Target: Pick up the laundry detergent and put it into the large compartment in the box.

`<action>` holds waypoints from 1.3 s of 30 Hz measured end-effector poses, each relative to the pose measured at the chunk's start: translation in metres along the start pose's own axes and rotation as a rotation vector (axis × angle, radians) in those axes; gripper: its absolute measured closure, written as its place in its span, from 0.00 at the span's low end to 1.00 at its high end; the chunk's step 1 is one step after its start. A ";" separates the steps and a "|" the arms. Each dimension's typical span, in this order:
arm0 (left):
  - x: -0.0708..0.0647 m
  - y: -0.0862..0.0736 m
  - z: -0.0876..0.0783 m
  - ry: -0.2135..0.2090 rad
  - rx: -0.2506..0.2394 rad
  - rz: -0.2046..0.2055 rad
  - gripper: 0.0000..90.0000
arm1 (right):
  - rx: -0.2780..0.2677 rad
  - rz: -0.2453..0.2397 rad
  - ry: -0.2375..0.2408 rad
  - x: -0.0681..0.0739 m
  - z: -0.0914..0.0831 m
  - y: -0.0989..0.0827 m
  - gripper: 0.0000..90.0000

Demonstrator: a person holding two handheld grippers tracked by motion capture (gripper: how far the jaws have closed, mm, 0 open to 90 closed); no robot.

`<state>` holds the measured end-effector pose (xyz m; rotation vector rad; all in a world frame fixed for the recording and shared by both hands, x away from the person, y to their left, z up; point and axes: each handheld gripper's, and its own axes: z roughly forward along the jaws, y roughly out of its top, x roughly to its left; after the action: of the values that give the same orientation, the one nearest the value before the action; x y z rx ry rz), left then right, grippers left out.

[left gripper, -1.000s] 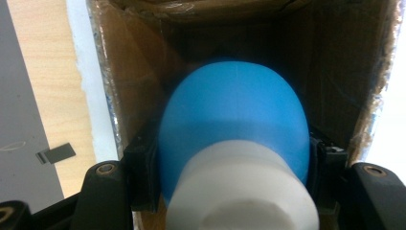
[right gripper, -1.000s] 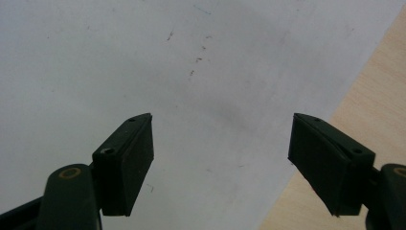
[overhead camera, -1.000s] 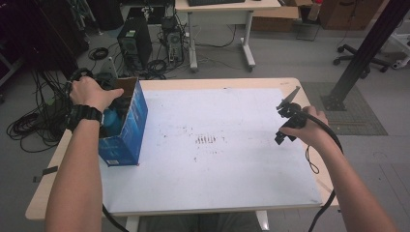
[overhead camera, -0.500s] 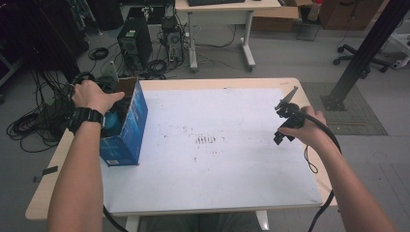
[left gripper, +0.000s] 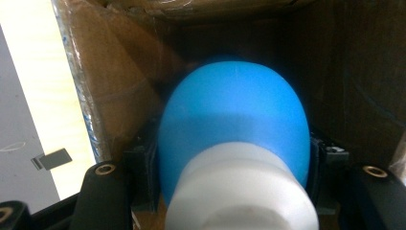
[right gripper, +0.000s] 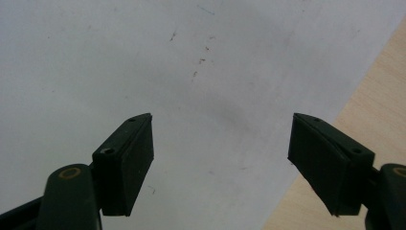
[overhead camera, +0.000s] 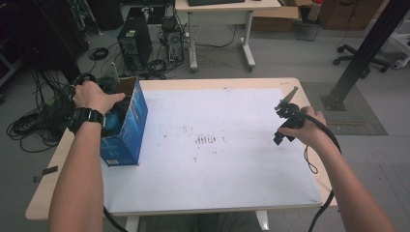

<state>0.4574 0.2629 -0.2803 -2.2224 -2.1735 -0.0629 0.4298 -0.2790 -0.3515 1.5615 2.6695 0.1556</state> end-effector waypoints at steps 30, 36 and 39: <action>-0.005 -0.005 -0.016 0.015 -0.034 0.003 0.28 | -0.003 0.003 0.002 -0.002 -0.003 -0.005 0.27; -0.007 -0.007 -0.027 0.019 -0.053 0.000 0.24 | -0.007 0.002 0.001 -0.003 -0.005 -0.007 0.27; -0.008 -0.008 -0.034 0.038 -0.067 -0.008 0.23 | -0.010 0.002 0.004 -0.003 -0.005 -0.008 0.27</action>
<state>0.4491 0.2533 -0.2464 -2.2274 -2.1929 -0.1787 0.4242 -0.2860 -0.3474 1.5628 2.6654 0.1723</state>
